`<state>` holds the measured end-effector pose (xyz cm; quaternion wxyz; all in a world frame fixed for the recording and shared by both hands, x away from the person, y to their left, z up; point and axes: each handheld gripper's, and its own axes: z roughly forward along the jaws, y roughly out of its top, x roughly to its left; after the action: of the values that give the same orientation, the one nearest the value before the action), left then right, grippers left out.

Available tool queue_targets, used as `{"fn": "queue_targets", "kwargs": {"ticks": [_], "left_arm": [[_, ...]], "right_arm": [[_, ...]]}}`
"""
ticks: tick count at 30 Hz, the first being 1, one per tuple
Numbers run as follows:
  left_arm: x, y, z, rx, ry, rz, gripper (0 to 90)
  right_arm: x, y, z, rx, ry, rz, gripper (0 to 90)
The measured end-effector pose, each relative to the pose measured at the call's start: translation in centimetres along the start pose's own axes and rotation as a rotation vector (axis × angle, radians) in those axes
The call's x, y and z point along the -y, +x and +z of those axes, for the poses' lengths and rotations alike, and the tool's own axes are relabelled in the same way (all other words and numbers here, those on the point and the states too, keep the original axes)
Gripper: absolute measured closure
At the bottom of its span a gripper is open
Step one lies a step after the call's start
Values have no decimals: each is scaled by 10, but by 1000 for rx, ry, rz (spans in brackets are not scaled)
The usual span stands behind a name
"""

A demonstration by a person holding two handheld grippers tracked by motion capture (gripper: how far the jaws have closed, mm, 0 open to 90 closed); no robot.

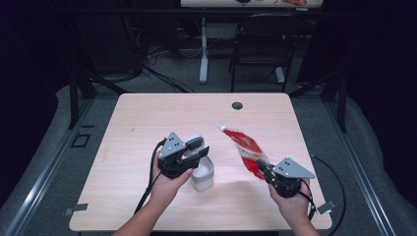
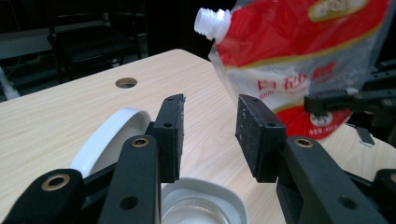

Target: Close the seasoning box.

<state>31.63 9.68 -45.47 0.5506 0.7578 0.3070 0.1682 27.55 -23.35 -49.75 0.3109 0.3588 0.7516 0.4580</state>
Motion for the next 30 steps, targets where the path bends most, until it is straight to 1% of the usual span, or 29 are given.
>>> {"fn": "queue_targets", "kwargs": {"ticks": [3,6,7,10,13,15,17,20,23,24,25,26,27,29,30], "left_arm": [[3,2,-3,-2,3,1,615],[7,5,-7,-7,7,-3,610],[8,6,-9,-12,14,-2,610],[13,10,-16,-18,6,-12,610],[17,14,-23,-28,14,-10,609],[20,17,-28,-34,12,-14,609],[24,20,-33,-41,15,-18,609],[29,25,-39,-46,4,-37,609],[34,28,-42,-46,12,-42,609],[35,29,-42,-46,20,-46,609],[37,29,-42,-48,16,-50,610],[38,29,-42,-48,22,-52,609],[38,28,-42,-48,24,-51,610],[39,27,-41,-42,31,-43,610],[39,26,-41,-40,25,-44,610]], "right_arm": [[0,-10,3,21,12,18,886],[1,-17,8,32,25,37,886],[2,-19,9,34,25,45,886],[3,-24,13,50,37,56,887],[4,-30,18,60,52,69,887],[5,-32,23,64,47,79,887],[5,-33,26,70,56,83,887],[6,-34,32,72,63,89,888],[8,-35,39,75,72,88,888],[9,-34,41,76,67,97,888],[10,-35,42,75,74,95,888],[11,-35,43,77,67,102,888],[12,-36,44,77,75,105,888],[16,-37,46,89,72,118,888],[17,-39,48,95,77,123,888]]}}
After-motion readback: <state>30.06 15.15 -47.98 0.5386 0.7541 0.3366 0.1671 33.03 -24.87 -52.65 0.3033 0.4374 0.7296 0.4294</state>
